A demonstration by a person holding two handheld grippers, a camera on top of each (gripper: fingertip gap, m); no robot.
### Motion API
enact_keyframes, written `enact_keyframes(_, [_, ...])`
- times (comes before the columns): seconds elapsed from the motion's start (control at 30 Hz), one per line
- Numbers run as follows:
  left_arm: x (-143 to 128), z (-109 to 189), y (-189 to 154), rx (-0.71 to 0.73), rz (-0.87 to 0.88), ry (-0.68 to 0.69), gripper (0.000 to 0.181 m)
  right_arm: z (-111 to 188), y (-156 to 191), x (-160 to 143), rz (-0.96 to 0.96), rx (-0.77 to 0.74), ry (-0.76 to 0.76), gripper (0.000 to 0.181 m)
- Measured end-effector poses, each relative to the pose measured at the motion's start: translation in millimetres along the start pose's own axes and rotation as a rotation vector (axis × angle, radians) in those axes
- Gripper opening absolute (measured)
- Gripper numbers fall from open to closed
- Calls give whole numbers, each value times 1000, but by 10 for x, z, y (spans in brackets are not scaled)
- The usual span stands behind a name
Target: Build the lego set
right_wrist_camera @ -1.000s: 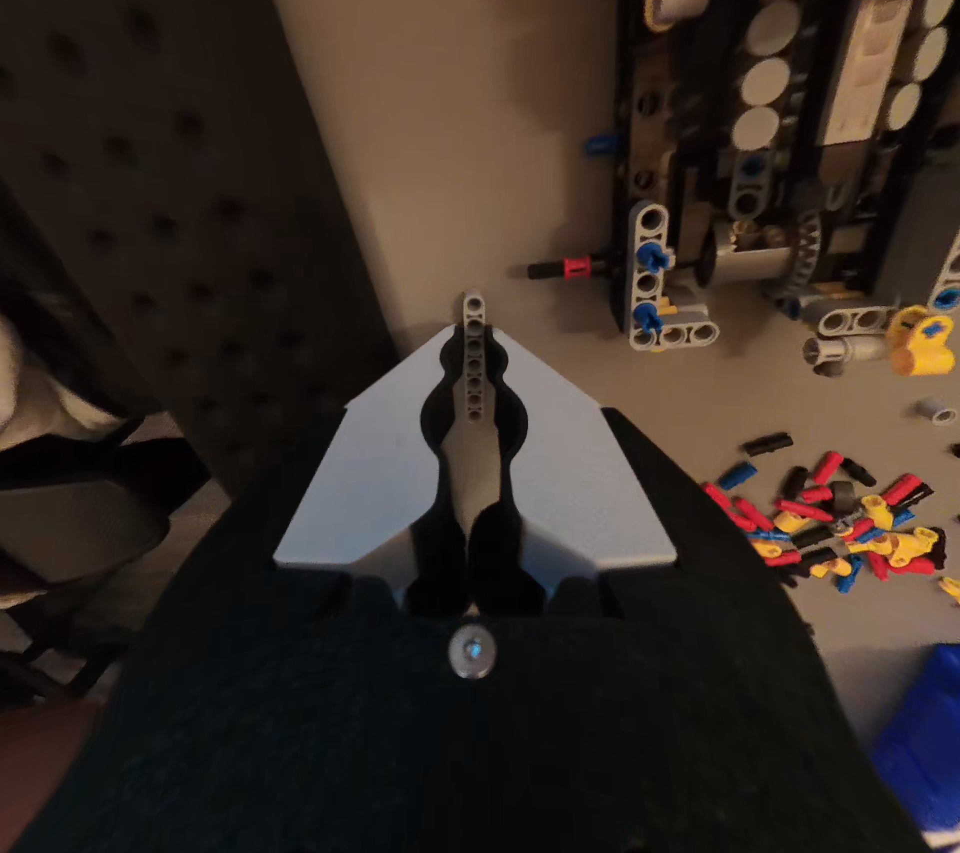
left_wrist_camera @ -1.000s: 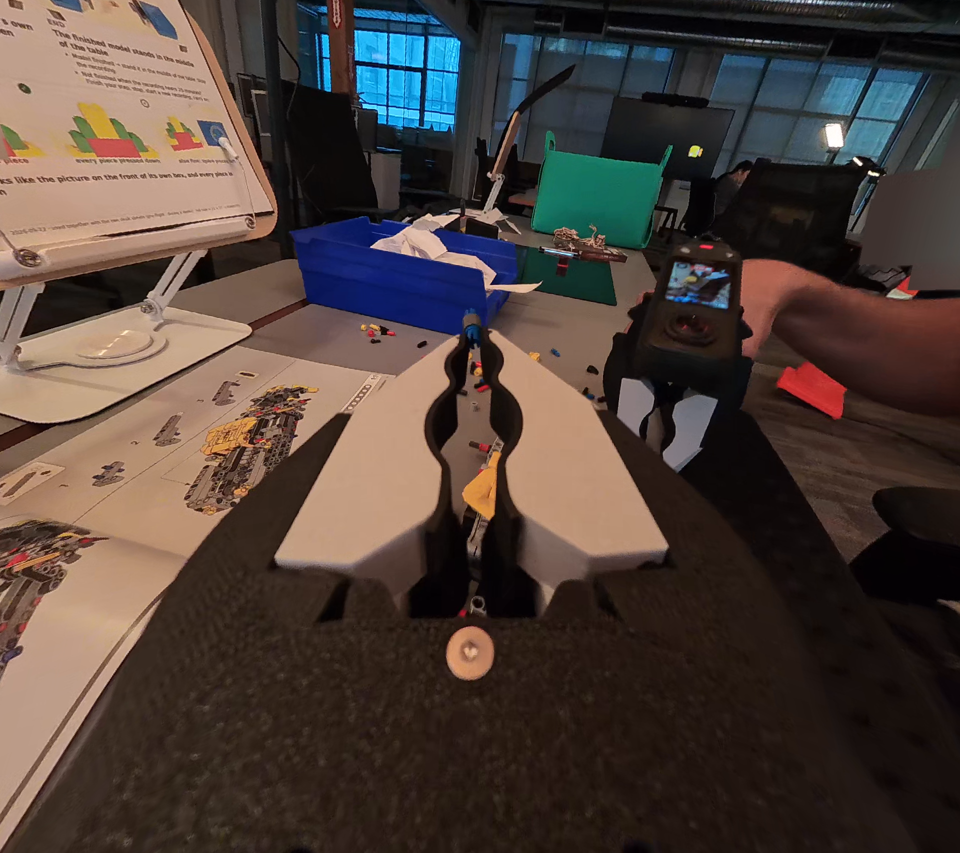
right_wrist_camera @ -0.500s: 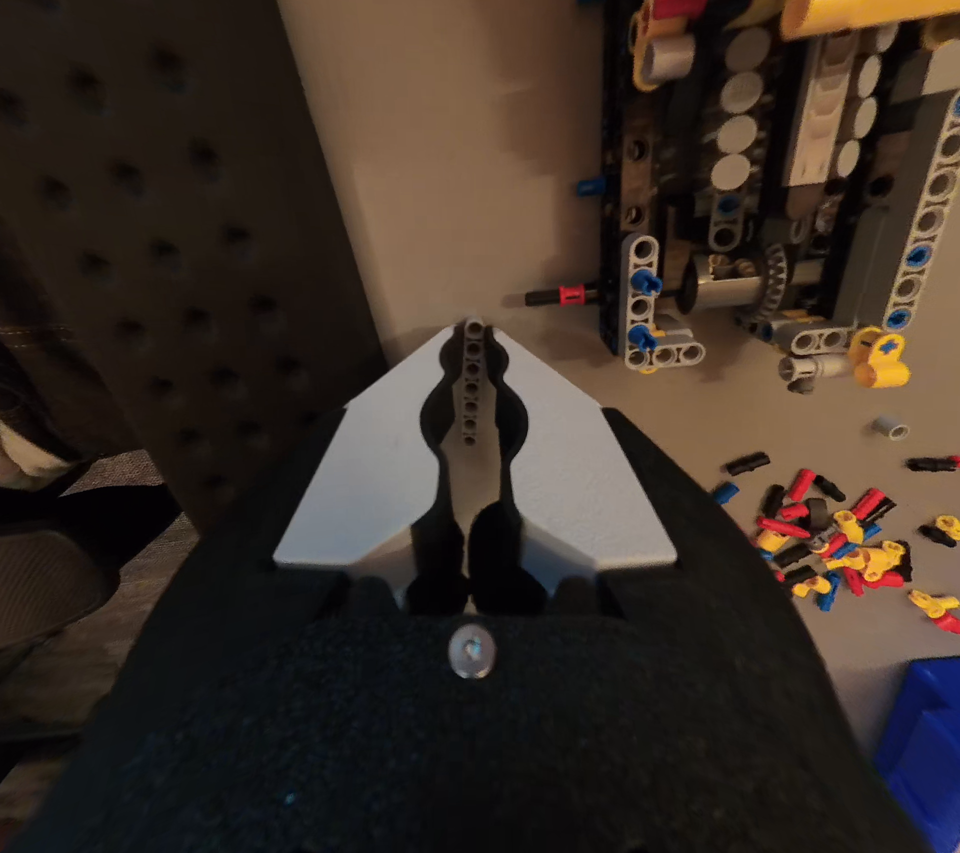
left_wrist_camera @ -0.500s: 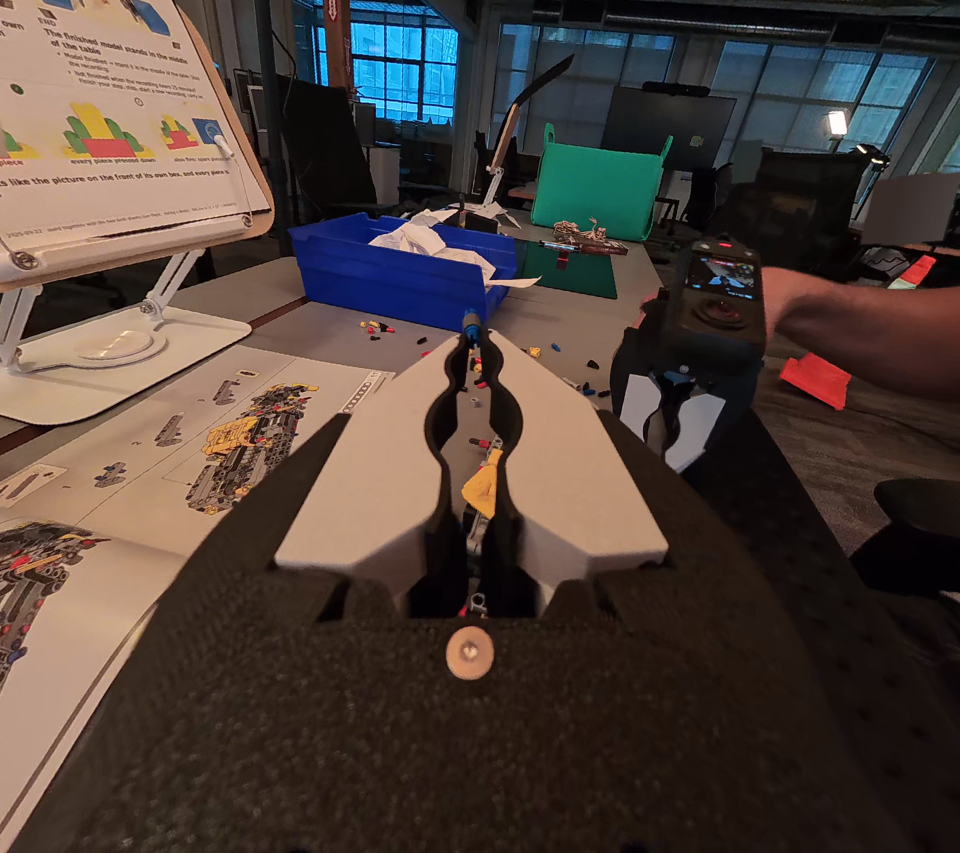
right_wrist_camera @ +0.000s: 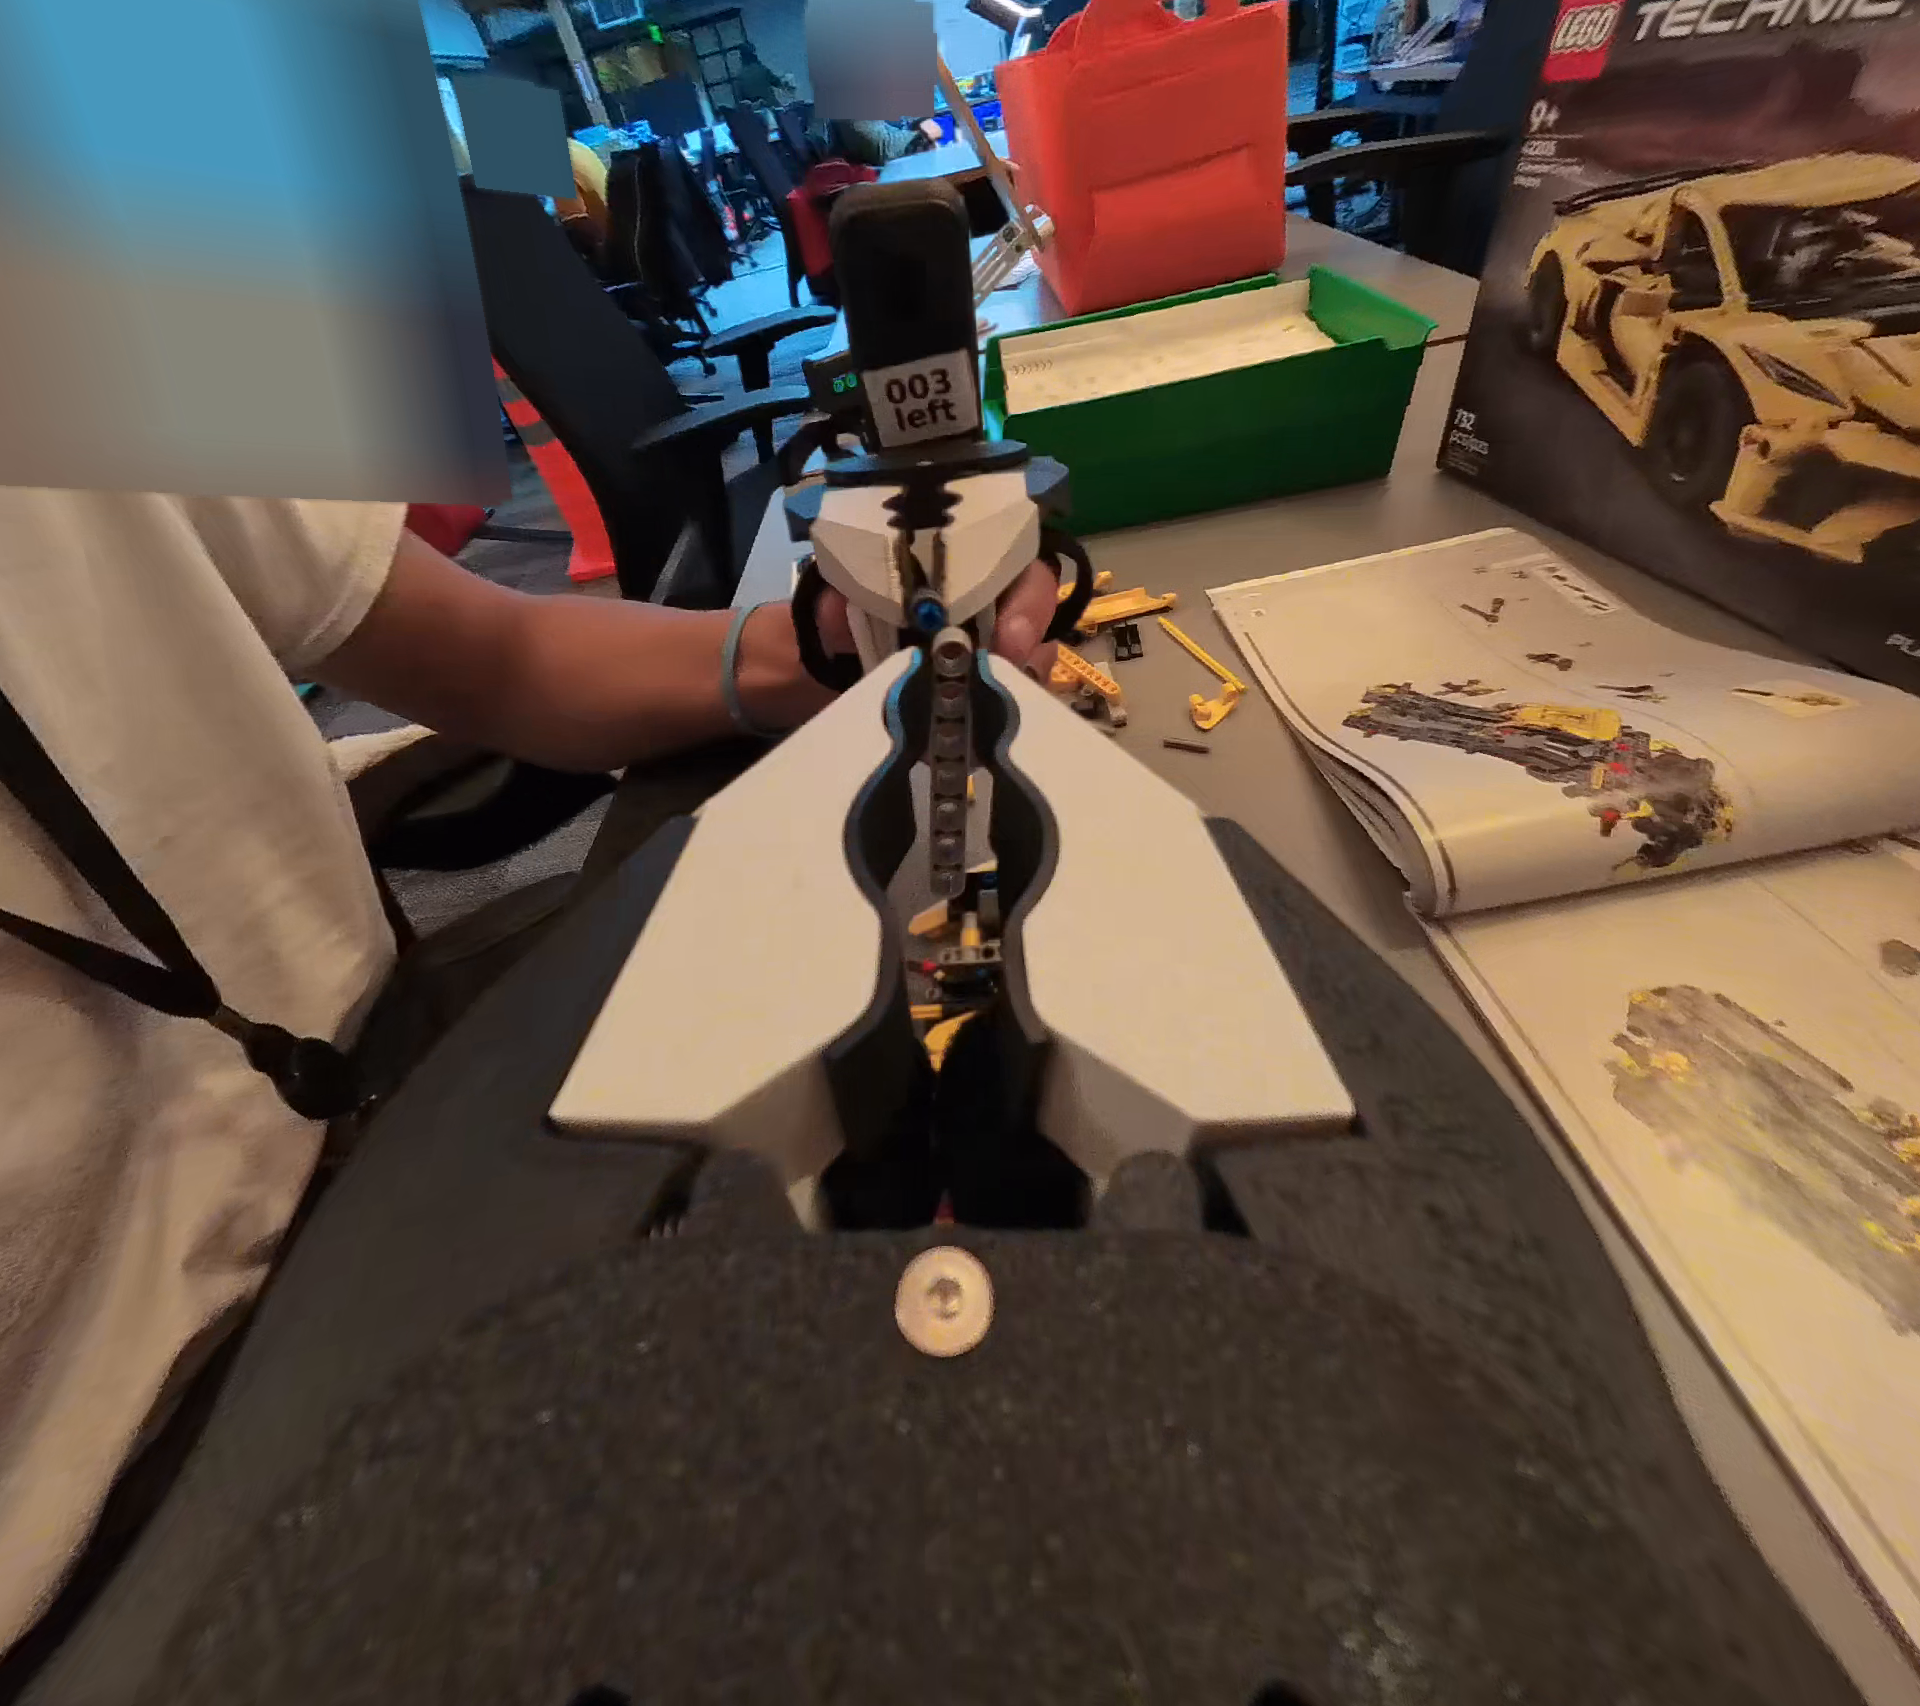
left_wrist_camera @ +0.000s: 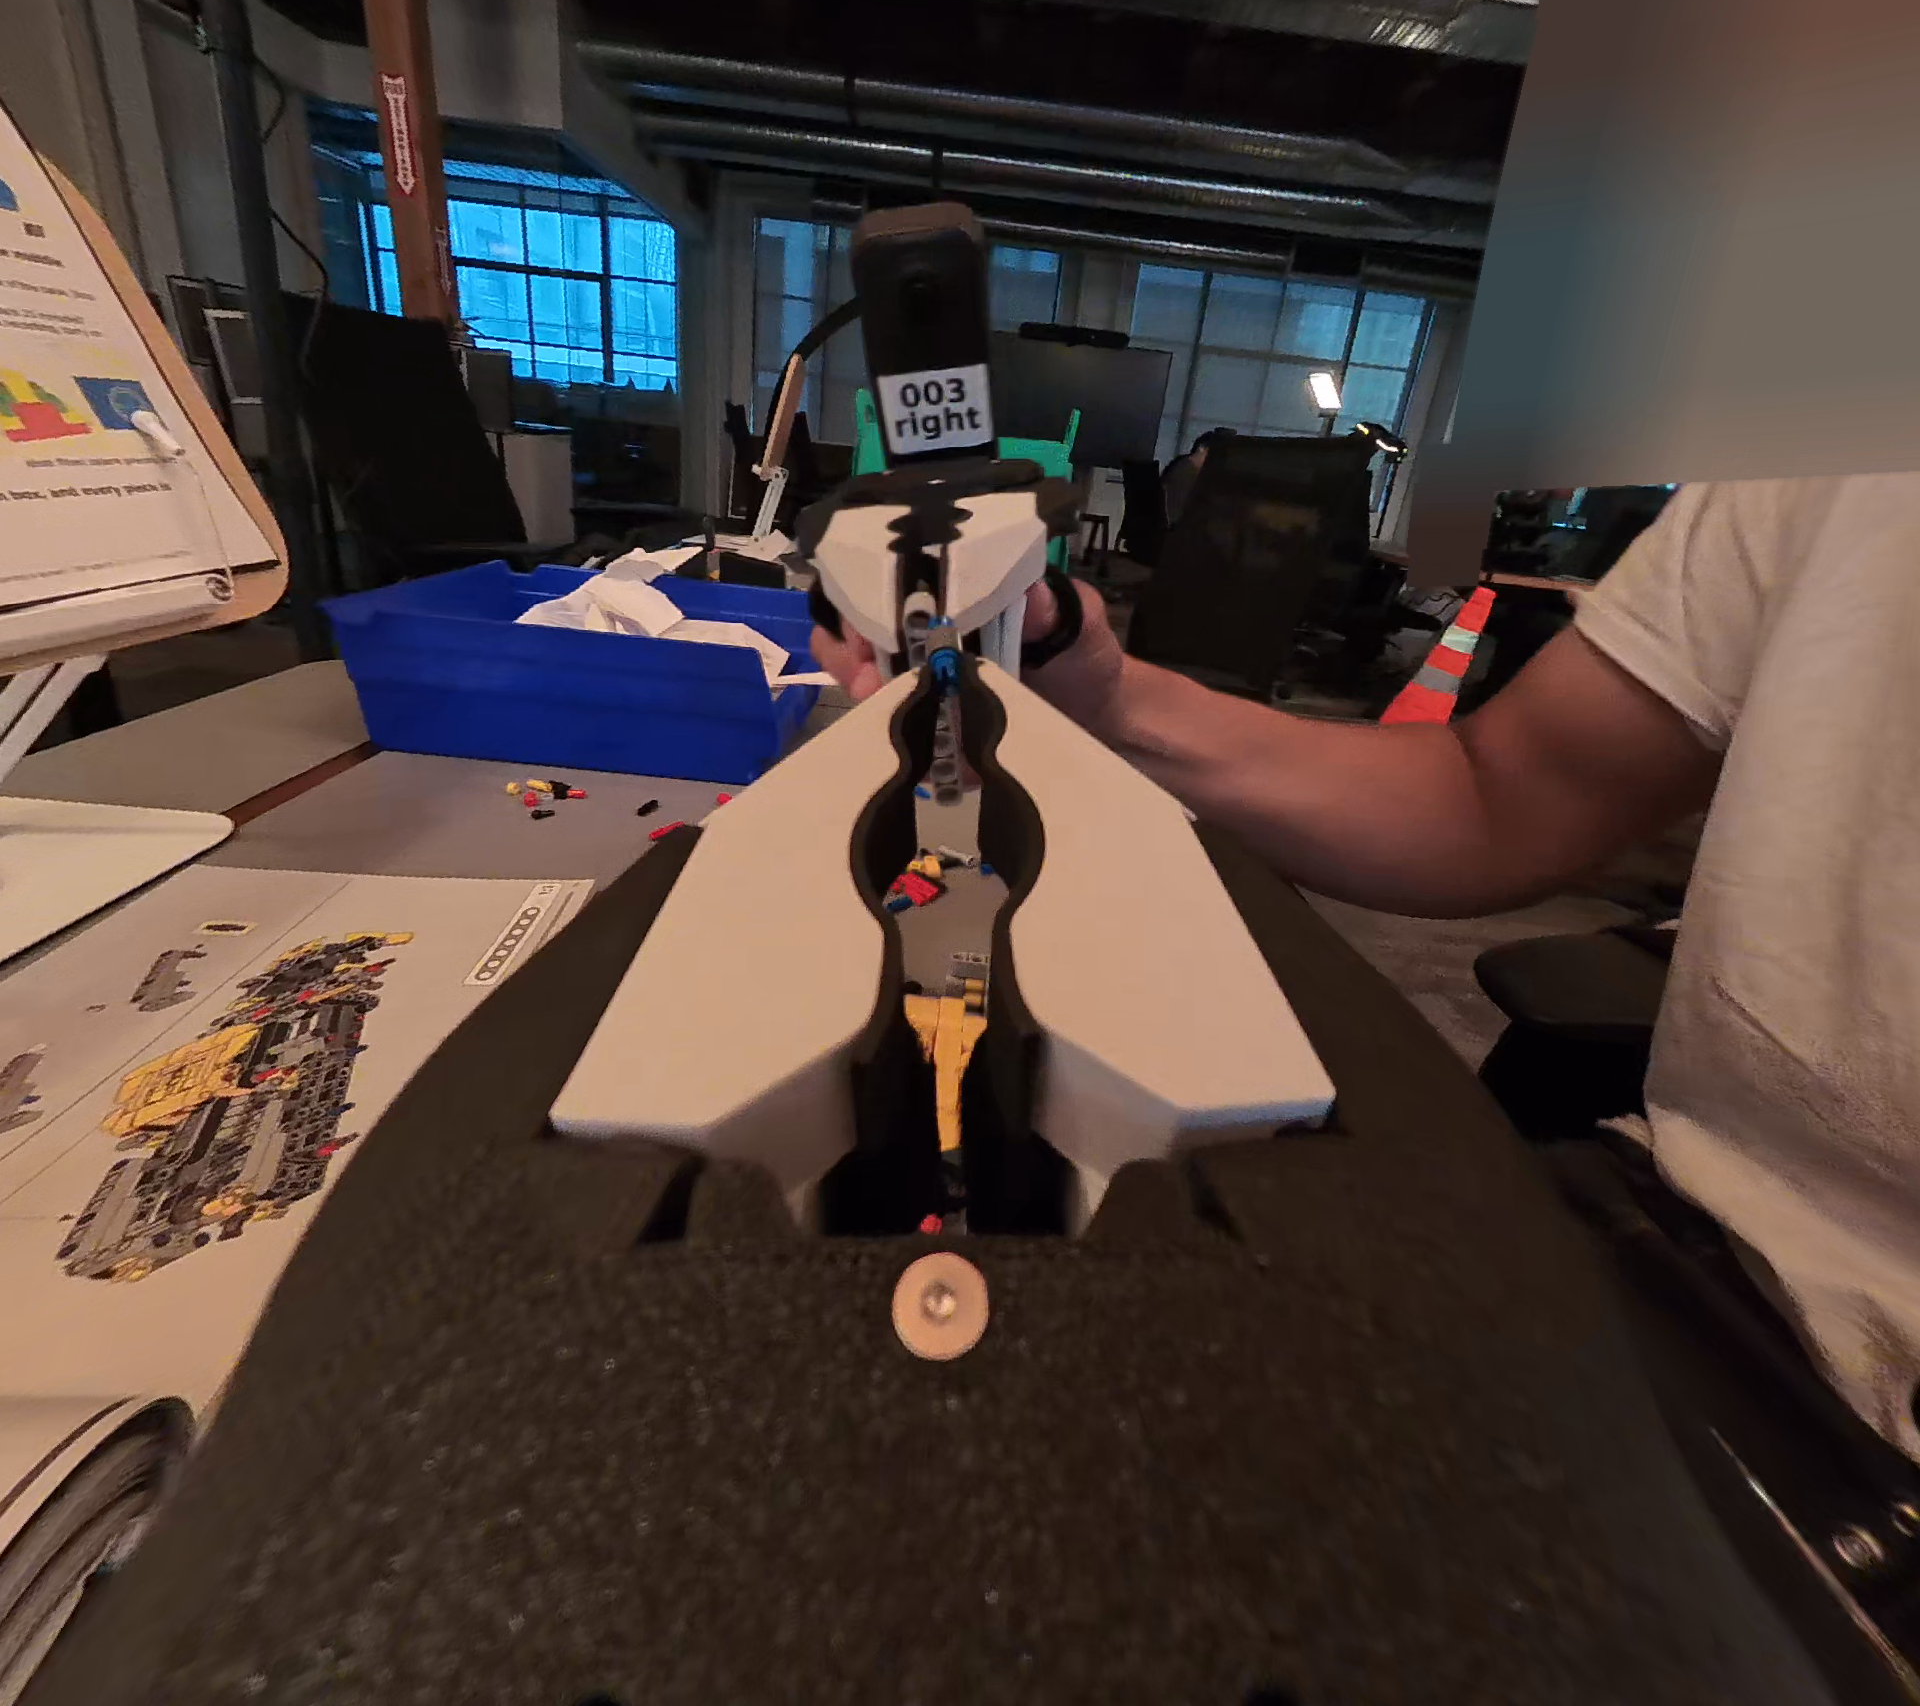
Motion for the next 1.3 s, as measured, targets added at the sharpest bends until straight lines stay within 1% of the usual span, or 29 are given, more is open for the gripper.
enact_keyframes(0.07, [-8,0,2,-1,-6,8,4,-55,-14,-27,-8,52,-5,7])
enact_keyframes(0.17, [-15,17,34,10,-7,23,4,-85,-24,-46,-14,80,1,6])
enact_keyframes(0.23, [-33,10,34,10,-17,43,4,-120,-32,-87,2,53,36,6])
enact_keyframes(0.27, [-38,6,30,7,-20,49,4,-133,-29,-99,-10,69,34,7])
enact_keyframes(0.33, [-26,13,39,15,-18,37,4,-83,-61,-94,9,15,12,7])
enact_keyframes(0.4, [-28,17,43,14,-17,42,4,8,-74,-51,-14,39,-43,6])
enact_keyframes(0.5, [-49,-10,25,9,-21,56,4,-47,-73,-83,-8,48,2,7])
enact_keyframes(0.57, [-43,-5,28,7,-11,47,4,-59,-57,-69,-20,74,-16,7])
enact_keyframes(0.63, [-48,2,47,22,-12,56,4,-68,-56,-87,-13,68,9,7])
enact_keyframes(0.77, [-48,-3,32,9,-14,61,4,-62,-84,-96,-24,54,-6,7])
enact_keyframes(0.83, [-55,-11,27,10,-17,68,4,-57,-84,-96,-42,82,-24,7])
enact_keyframes(1.03, [-68,-16,37,5,3,68,4,-59,-79,-115,-39,79,0,7])
enact_keyframes(1.17, [-80,-18,38,10,-10,92,4,-58,-92,-141,-50,81,15,7])
enact_keyframes(1.23, [-95,-22,30,6,-23,120,4,-53,-85,-159,-47,83,59,6])
enact_keyframes(1.3, [-121,-38,32,14,-33,149,4,-39,-72,-156,-10,45,116,6])
Point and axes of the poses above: each gripper's, where its closed fingertips meet, z back along the fingers, x out of its top, y = z × x across the jaws, the point moved 9 cm from there along z, back along the fingers, and after that the axes turned 7 degrees about x, right-handed, at the moved point
